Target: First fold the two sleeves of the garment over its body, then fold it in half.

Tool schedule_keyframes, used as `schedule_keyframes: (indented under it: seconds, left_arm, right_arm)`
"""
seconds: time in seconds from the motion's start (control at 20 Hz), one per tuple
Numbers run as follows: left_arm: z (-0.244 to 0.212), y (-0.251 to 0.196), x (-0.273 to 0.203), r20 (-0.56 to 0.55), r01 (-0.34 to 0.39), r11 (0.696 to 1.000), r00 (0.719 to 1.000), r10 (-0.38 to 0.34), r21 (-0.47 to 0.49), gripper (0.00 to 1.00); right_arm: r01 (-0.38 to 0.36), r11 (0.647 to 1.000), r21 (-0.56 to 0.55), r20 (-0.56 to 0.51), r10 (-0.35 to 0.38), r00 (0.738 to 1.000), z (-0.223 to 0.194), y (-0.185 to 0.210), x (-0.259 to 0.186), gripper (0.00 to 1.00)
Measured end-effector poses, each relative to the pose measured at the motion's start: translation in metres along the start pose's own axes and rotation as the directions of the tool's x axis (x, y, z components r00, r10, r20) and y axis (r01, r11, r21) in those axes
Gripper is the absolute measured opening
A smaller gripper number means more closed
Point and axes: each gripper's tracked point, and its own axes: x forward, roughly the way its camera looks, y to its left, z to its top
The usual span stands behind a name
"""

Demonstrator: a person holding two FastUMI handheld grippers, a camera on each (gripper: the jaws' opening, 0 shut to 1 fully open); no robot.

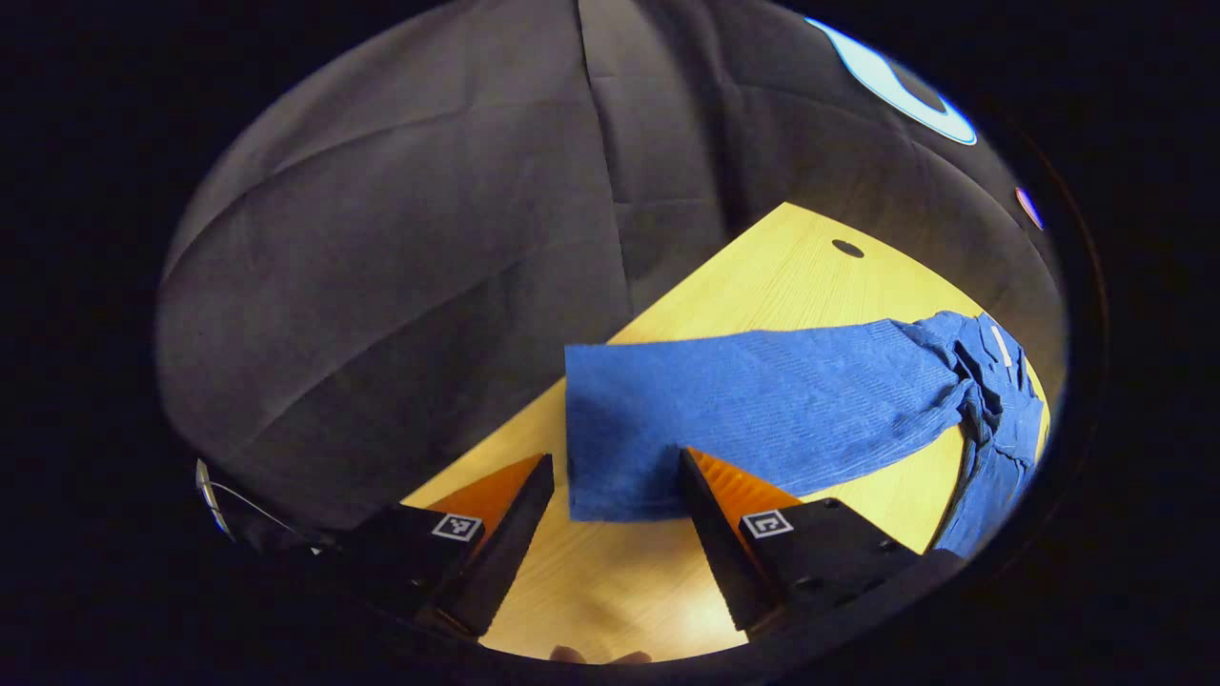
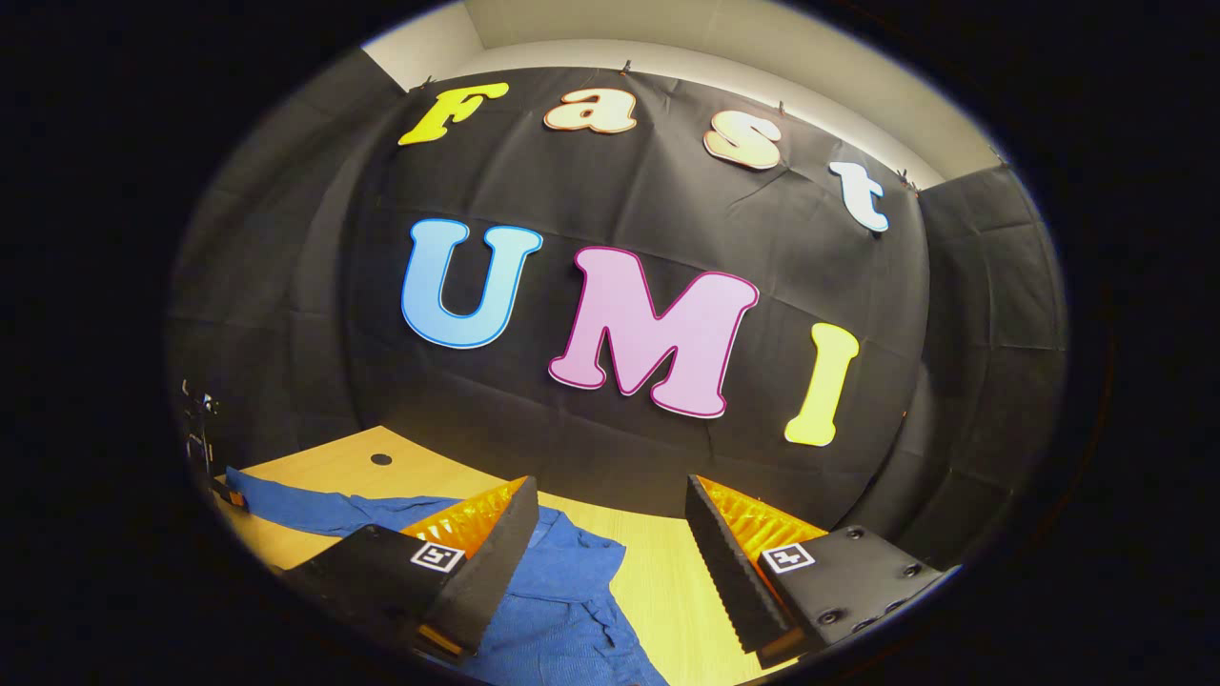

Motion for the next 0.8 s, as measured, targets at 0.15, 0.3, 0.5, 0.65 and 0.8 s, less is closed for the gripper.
schedule_keyframes:
  seconds: [0.15,0.3,0.5,0.65,0.8]
  left_arm:
    - [0.001,0.0,-0.002,-0.009,-0.009,1.0,1.0,0.009,0.008,0.81]
    - [0.004,-0.008,-0.004,-0.011,0.007,1.0,1.0,-0.007,-0.015,0.74]
    - [0.001,-0.014,-0.001,-0.029,0.032,0.999,0.999,-0.031,0.007,0.59]
    - [0.005,-0.029,0.001,-0.033,0.073,0.996,0.997,-0.071,0.043,0.39]
    - [0.009,-0.029,0.004,-0.03,0.081,0.996,0.996,-0.08,0.039,0.1]
  right_arm:
    - [-0.024,1.0,-0.017,0.012,0.025,1.0,0.006,0.006,-0.006,0.97]
    - [-0.048,0.998,-0.028,-0.001,0.048,0.999,0.002,0.009,-0.011,0.97]
    - [-0.056,0.998,0.0,-0.029,0.056,0.998,-0.011,0.011,-0.01,0.97]
    - [-0.049,0.999,0.009,-0.036,0.05,0.998,-0.013,0.002,-0.012,0.97]
    - [-0.048,0.999,0.004,-0.03,0.048,0.998,-0.012,-0.003,-0.014,0.97]
